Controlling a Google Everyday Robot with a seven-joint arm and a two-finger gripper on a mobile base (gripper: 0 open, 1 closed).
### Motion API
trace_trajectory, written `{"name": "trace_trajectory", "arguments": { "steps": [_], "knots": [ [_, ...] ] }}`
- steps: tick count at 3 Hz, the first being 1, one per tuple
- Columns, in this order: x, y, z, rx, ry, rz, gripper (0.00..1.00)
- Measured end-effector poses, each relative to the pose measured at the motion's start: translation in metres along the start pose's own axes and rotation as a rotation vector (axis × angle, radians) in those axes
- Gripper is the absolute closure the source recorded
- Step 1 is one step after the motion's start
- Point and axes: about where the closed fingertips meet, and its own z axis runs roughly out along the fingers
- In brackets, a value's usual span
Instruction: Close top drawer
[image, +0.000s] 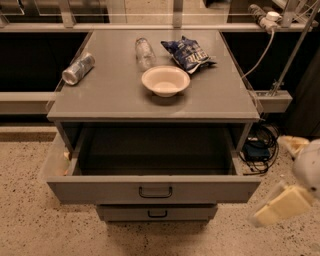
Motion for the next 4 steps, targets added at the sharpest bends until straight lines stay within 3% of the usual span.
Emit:
{"name": "trace_trajectory", "arguments": {
  "steps": [1, 3, 4],
  "knots": [
    [0.025, 0.015, 0.022, -0.019, 0.016, 0.053, 0.18],
    [0.025, 0.017, 0.022, -0.024, 0.018, 0.051, 0.64],
    [0.053, 0.016, 0.042, -0.014, -0.003, 0.123, 0.88]
  ]
}}
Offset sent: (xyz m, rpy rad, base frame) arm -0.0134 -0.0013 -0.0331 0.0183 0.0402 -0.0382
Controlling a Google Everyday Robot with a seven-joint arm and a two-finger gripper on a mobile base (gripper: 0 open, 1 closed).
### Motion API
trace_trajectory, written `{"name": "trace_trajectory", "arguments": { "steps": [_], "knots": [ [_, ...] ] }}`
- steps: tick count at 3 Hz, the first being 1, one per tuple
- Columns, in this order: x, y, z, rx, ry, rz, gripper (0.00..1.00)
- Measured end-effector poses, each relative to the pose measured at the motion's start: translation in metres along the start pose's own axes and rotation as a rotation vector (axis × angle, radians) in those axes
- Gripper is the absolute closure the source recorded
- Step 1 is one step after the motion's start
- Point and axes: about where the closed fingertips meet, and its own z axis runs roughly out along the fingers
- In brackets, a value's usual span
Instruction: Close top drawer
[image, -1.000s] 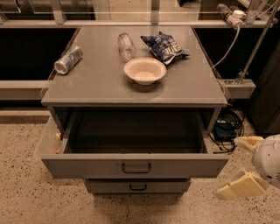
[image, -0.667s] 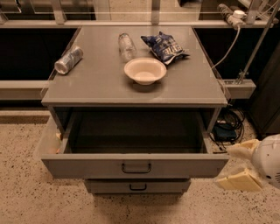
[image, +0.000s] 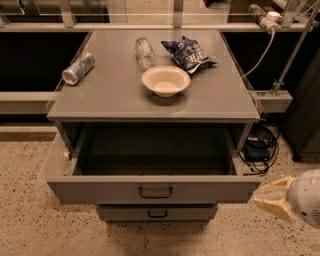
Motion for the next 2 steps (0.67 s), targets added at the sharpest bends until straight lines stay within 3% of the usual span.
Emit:
{"name": "trace_trajectory", "arguments": {
  "steps": [1, 2],
  "knots": [
    [0.040, -0.018, 0.051, -0.001, -0.035, 0.109, 1.00],
    [0.071, -0.028, 0.101, -0.002, -0.060, 0.204, 1.00]
  ]
}}
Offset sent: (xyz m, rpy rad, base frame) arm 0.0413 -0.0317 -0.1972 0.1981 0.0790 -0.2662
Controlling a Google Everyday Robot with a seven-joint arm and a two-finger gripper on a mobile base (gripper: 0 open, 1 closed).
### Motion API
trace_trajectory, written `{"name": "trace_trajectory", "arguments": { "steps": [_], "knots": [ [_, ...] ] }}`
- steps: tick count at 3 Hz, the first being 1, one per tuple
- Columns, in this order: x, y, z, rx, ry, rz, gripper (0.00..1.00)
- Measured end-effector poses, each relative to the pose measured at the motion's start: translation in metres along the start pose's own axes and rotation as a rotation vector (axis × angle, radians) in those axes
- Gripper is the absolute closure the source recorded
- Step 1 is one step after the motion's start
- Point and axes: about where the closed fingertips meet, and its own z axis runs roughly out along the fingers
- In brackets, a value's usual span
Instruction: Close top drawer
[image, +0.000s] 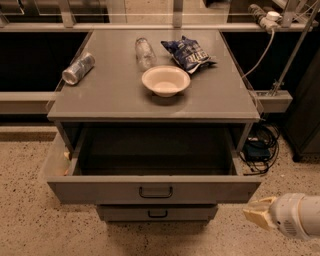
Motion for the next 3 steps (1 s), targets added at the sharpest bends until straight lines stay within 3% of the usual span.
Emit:
{"name": "trace_trajectory", "arguments": {
  "steps": [1, 3],
  "knots": [
    [0.024, -0.014, 0.040, 0.006, -0.001, 0.075, 1.00],
    [-0.010, -0.046, 0.068, 0.079, -0.076, 0.056, 1.00]
  ]
}}
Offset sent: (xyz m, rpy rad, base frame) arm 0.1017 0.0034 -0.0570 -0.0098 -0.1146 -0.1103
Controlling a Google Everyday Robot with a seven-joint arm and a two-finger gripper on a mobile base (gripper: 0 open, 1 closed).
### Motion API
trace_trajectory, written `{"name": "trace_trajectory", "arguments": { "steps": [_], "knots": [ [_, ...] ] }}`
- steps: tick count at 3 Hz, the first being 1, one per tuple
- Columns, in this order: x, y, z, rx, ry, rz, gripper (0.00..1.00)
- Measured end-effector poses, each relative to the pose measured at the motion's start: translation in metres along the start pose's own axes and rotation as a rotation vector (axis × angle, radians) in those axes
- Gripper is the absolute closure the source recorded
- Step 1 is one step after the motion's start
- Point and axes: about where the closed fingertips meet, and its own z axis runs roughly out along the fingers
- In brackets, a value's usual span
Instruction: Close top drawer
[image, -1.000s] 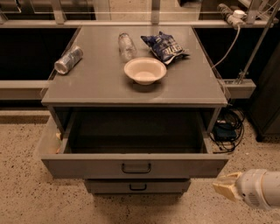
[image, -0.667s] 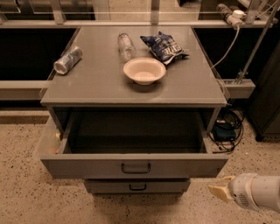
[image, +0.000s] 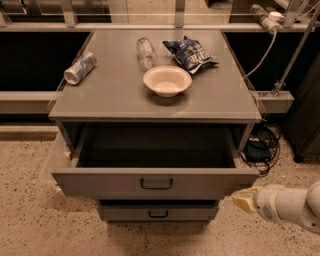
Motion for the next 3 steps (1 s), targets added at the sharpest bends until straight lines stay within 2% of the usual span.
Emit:
{"name": "trace_trajectory", "arguments": {
  "steps": [1, 2, 3],
  "knots": [
    [-0.024, -0.001, 0.008, -0.013, -0.077, -0.029, 1.00],
    [-0.067, -0.010, 0.021, -0.043, -0.276, -0.055, 1.00],
    [-0.100, -0.005, 0.038, -0.076, -0.399, -0.099, 1.00]
  ]
}}
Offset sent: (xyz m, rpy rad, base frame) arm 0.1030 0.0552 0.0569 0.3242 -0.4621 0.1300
